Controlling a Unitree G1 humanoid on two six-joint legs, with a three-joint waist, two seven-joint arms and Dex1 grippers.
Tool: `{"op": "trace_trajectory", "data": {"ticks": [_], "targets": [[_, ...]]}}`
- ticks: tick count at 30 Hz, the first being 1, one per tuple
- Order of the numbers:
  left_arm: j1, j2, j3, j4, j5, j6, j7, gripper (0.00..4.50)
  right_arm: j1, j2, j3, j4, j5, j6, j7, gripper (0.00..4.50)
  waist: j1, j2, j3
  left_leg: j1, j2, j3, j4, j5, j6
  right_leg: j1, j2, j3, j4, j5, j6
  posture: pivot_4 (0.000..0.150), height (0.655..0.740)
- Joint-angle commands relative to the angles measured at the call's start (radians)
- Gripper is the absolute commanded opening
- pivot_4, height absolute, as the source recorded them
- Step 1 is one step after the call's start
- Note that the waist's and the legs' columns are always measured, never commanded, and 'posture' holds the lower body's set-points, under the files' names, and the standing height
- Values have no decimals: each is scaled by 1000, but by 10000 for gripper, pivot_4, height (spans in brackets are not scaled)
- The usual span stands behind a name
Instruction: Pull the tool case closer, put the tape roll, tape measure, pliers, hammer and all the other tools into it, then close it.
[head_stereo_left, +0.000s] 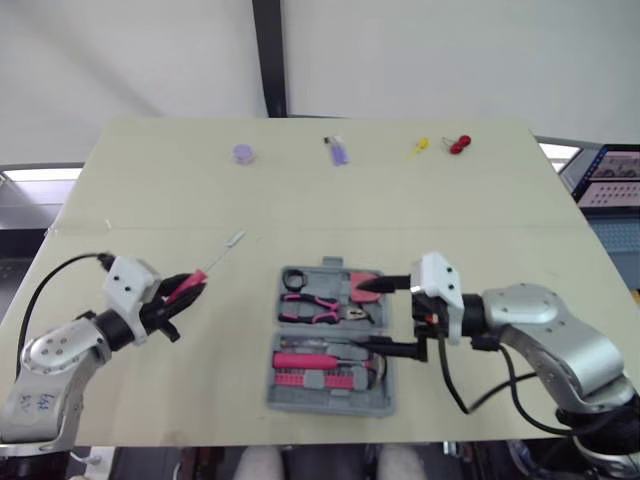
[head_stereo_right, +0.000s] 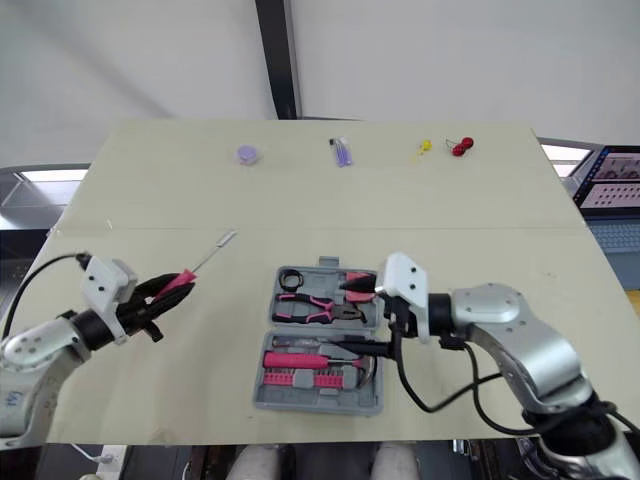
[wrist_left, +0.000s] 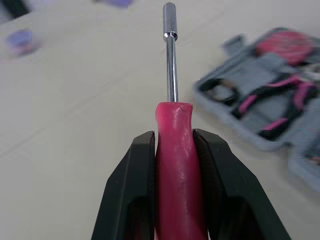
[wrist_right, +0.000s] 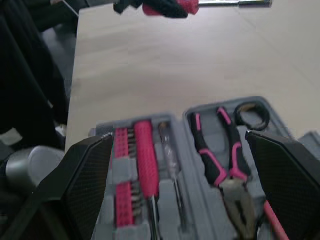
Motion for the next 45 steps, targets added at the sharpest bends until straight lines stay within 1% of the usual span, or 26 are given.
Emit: {"op": "trace_trajectory", "data": {"ticks": [1,4,7,9,13,15,18,20,24,26,28,33,39,45], "targets": [[-71,50,-138,7,39,-119,-189,6657,49,-50,-57,-42,-6,-56,44,45000,1,1,1,0,0,0,0,0,0,0,0,0,0,0,0,1500,7400],[-163,63,-264,34,97,-144,-266,6657,86,-73,-79,-48,-6,-67,38,45000,-4,2,1,0,0,1,0,0,0,-1,0,0,1,0,0,1500,7400],[-253,29,-385,11,123,-82,-297,6657,129,-88,-106,-64,-4,-65,27,45000,1,2,1,0,0,1,0,0,0,-1,0,0,1,0,0,1500,7400],[-287,8,-448,-10,139,-30,-299,6657,153,-94,-118,-80,2,-61,18,45000,8,1,2,0,0,1,0,0,0,-1,0,0,1,0,0,1500,7400],[-304,-28,-567,-50,190,32,-300,6657,222,-100,-142,-119,4,-49,0,45000,13,1,2,0,0,1,1,0,0,-1,0,0,1,0,0,1500,7400],[-313,-38,-614,-78,204,92,-299,6657,253,-100,-153,-134,2,-45,-14,45000,14,0,2,-1,0,1,1,0,0,0,0,0,1,0,0,1500,7400],[-329,-32,-658,-122,211,188,-303,6657,292,-97,-172,-152,9,-39,-26,45000,15,0,2,-1,0,0,2,0,0,0,0,0,1,0,0,1500,7400],[-334,-17,-694,-138,253,220,-297,6657,315,-97,-182,-164,10,-37,-32,45000,15,0,2,-1,0,0,2,0,0,0,0,0,1,0,0,1500,7400],[-352,-17,-735,-149,312,294,-266,6657,332,-95,-189,-179,13,-31,-44,45000,16,0,2,-1,0,0,2,0,0,0,0,0,1,0,0,1500,7400],[-359,-24,-748,-160,322,338,-258,6657,335,-96,-189,-185,13,-29,-49,45000,17,0,2,-1,0,0,3,0,0,0,0,0,1,0,0,1500,7400],[-362,-27,-754,-180,319,360,-259,6657,337,-97,-191,-188,15,-26,-51,45000,18,-1,3,-1,0,0,3,0,0,0,0,0,1,0,0,1500,7400],[-348,-43,-772,-259,312,484,-213,6657,349,-100,-197,-197,17,-24,-49,45000,19,-1,3,-1,0,-1,3,0,0,1,0,0,1,0,0,1500,7400],[-351,-49,-798,-284,325,583,-151,6657,366,-117,-204,-205,13,-31,-32,45000,20,-1,3,-1,0,-1,4,0,0,1,0,0,2,0,0,1500,7400],[-357,-54,-812,-304,307,652,-116,6657,383,-129,-216,-203,14,-45,-26,45000,26,-1,3,-1,0,-1,5,0,1,1,0,0,2,0,0,1500,7400]]}}
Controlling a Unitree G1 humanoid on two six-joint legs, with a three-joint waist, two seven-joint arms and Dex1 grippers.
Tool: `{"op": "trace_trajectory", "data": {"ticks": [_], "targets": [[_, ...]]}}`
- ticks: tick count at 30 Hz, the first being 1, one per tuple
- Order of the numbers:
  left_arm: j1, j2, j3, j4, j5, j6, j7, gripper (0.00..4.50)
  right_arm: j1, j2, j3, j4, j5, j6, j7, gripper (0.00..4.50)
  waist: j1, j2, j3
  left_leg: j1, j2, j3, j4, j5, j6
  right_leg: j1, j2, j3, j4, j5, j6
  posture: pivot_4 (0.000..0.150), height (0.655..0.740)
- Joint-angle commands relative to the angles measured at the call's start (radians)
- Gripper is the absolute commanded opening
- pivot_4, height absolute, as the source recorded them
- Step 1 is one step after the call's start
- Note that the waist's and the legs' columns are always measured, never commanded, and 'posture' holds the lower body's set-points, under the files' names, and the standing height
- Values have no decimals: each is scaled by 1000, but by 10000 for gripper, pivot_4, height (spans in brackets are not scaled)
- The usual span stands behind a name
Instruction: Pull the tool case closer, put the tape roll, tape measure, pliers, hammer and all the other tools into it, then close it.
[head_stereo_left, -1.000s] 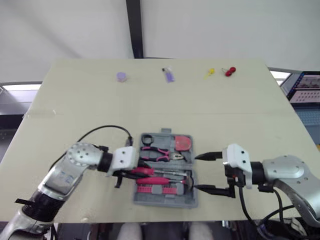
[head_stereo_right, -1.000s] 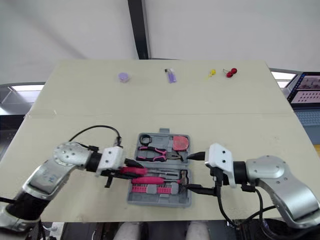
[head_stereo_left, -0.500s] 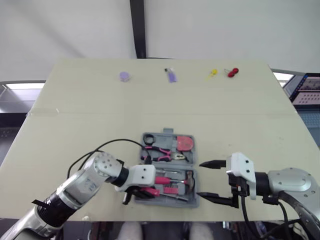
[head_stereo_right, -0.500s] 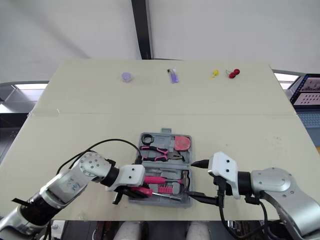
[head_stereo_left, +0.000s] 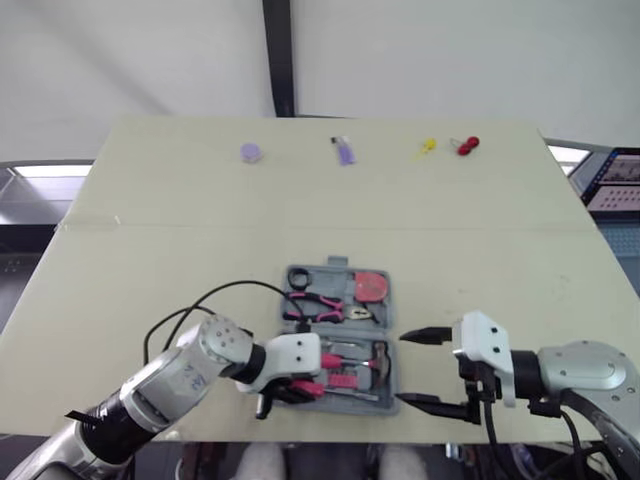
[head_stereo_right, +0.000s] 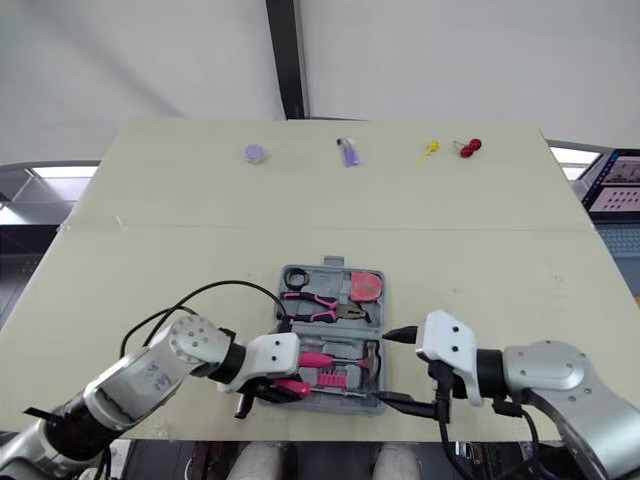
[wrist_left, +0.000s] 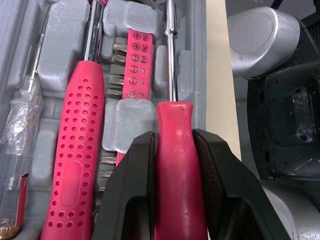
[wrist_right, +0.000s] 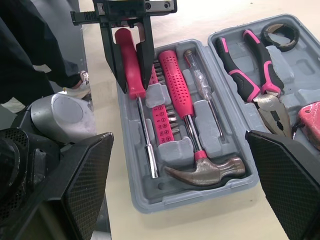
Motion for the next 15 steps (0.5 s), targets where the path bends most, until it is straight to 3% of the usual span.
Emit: {"op": "trace_trajectory", "data": {"ticks": [1,15], "targets": [[-7,-5,-9,-39,-11,26,15,6657,11,-10,-31,-29,13,-24,15,45000,2,0,0,0,0,0,0,0,0,0,0,0,0,0,0,1500,7400],[-28,-31,-49,-35,-18,49,52,6657,29,-19,-48,-30,24,-20,18,45000,18,0,0,-2,0,-1,4,0,1,0,0,0,1,0,0,1500,7400]]}}
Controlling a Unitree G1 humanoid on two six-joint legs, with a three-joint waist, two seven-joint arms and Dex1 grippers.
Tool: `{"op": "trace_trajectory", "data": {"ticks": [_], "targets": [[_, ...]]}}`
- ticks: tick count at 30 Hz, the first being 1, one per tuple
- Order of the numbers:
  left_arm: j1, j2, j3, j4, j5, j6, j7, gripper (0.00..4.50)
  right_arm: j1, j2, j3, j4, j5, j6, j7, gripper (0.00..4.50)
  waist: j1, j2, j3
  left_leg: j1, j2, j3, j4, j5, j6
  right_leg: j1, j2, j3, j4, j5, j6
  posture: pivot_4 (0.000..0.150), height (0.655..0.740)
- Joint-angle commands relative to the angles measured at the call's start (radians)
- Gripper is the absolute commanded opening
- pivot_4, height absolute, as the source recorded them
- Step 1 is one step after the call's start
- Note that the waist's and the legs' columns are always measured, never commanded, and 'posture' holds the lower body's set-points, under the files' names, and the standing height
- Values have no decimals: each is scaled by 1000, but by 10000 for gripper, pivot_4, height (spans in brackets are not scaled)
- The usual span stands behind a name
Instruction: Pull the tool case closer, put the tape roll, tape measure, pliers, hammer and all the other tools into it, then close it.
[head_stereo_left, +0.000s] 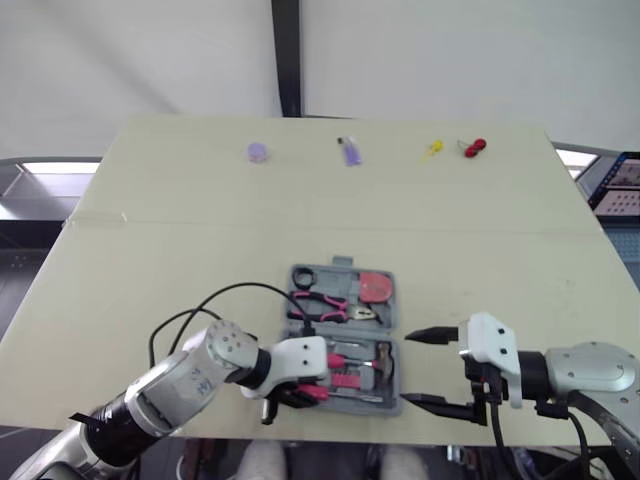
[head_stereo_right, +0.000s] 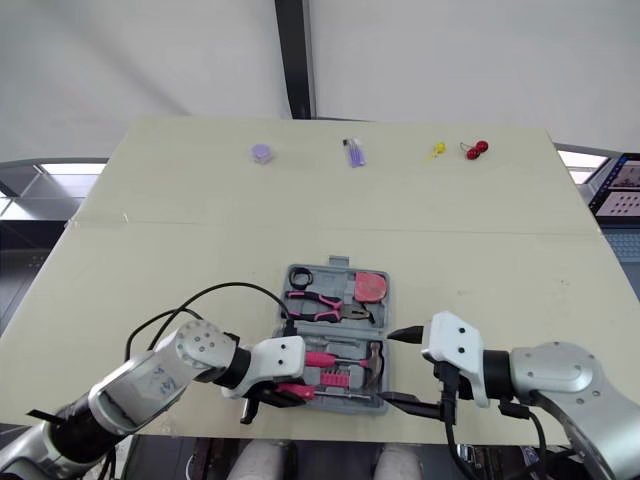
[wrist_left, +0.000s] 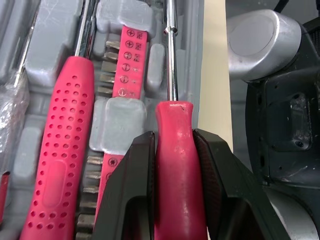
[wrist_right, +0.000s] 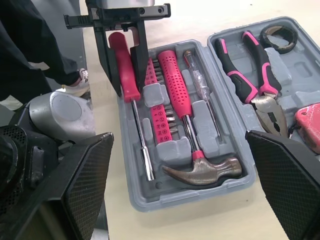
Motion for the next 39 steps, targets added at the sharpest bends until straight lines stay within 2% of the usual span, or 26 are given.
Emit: {"op": "trace_trajectory", "data": {"ticks": [1,31,33,34,37,39], "targets": [[-13,-7,-11,-20,-7,-3,7,6657,5,-11,-19,-30,18,-5,12,45000,-1,0,0,0,0,0,0,0,0,0,0,0,0,0,0,1500,7400],[-19,-18,-49,27,6,-53,23,6657,41,-11,-44,-48,28,-1,4,45000,0,0,0,0,0,0,1,0,0,0,0,0,1,0,0,1500,7400],[-18,-14,-48,26,7,-58,21,17300,40,-12,-44,-48,30,1,3,45000,0,0,0,0,0,0,1,0,0,0,0,0,1,0,0,1500,7400],[-17,-11,-47,23,5,-59,19,19973,38,-12,-44,-49,31,3,3,45000,0,0,0,0,0,0,1,0,0,0,0,0,1,0,0,1500,7400],[-12,2,-38,14,0,-58,11,34584,37,-13,-46,-51,38,7,1,45000,2,0,0,0,0,0,2,0,0,0,0,0,1,0,0,1500,7400],[-9,16,-24,6,-7,-55,5,34584,35,-14,-47,-51,43,11,1,45000,1,0,0,0,0,-1,2,0,0,0,0,0,2,0,0,1500,7400]]}}
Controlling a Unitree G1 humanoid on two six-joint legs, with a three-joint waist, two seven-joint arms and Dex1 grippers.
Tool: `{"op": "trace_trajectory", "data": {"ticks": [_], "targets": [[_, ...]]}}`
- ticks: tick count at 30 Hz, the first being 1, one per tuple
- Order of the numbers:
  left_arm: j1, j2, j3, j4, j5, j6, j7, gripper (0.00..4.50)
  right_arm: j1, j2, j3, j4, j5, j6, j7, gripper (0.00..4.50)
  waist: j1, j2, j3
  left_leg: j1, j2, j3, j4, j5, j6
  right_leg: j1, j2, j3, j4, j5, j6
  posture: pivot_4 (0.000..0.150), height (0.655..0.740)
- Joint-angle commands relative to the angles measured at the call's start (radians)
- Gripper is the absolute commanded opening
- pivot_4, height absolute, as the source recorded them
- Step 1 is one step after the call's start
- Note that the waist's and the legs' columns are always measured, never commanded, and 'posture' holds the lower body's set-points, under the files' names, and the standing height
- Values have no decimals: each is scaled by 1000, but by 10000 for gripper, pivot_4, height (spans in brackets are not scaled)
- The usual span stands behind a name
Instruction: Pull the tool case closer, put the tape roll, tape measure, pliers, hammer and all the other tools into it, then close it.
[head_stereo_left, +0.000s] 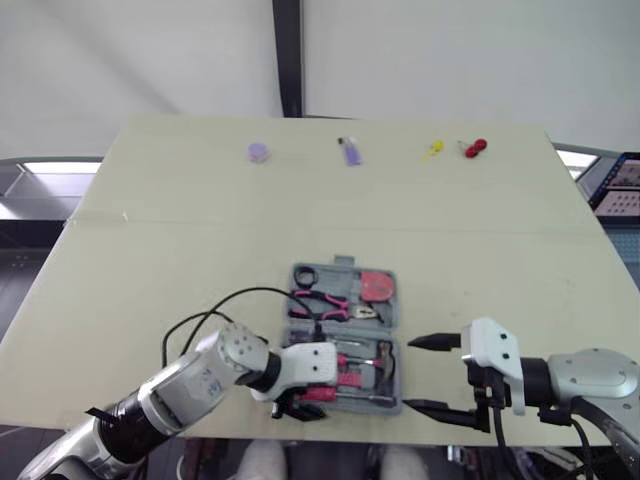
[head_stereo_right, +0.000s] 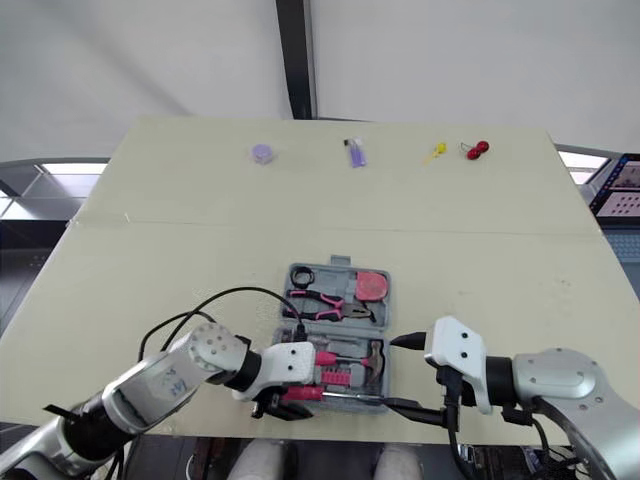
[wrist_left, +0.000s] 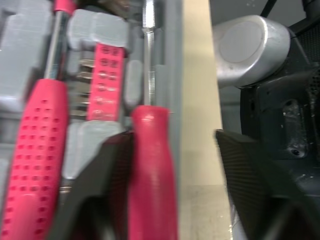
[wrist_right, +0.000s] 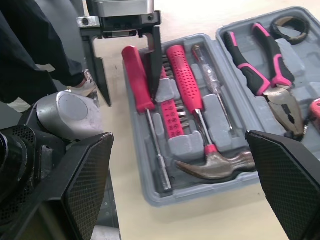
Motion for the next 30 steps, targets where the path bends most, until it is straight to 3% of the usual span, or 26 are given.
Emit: {"op": "trace_trajectory", "data": {"ticks": [1,12,16,20,23,28,30], "targets": [[5,30,33,-22,-6,8,-1,34584,-4,-13,-35,-42,24,5,1,45000,-2,0,0,0,0,0,0,0,0,0,0,0,0,0,0,1500,7400],[-21,61,238,-95,-224,151,-77,34584,-29,-20,-24,-21,29,7,9,45000,-3,0,0,-1,0,-1,0,0,0,0,0,0,0,0,0,1500,7400],[34,84,330,6,-252,-89,-148,34584,-45,-18,-15,-5,23,1,9,45000,-4,0,0,-1,0,-1,0,0,0,-1,0,0,0,0,0,1500,7400],[133,24,418,192,-268,-408,-212,34584,-58,-14,-6,12,16,-5,10,45000,-3,0,0,-1,0,-1,0,0,0,-1,0,0,0,0,0,1500,7400],[168,-28,419,332,-211,-632,-225,26940,-62,-10,-4,23,11,-9,6,45000,-2,0,0,-1,0,-1,1,0,0,0,0,0,0,0,0,1500,7400],[193,-100,376,459,-147,-806,-224,2415,-64,-5,0,34,5,-11,2,45000,-3,0,0,-1,0,-1,0,0,0,0,0,0,0,0,0,1500,7400],[204,-114,364,489,-131,-837,-225,640,-63,-3,0,37,2,-10,1,45000,-5,0,0,-1,0,-1,0,0,0,0,0,0,0,0,0,1500,7400]]}}
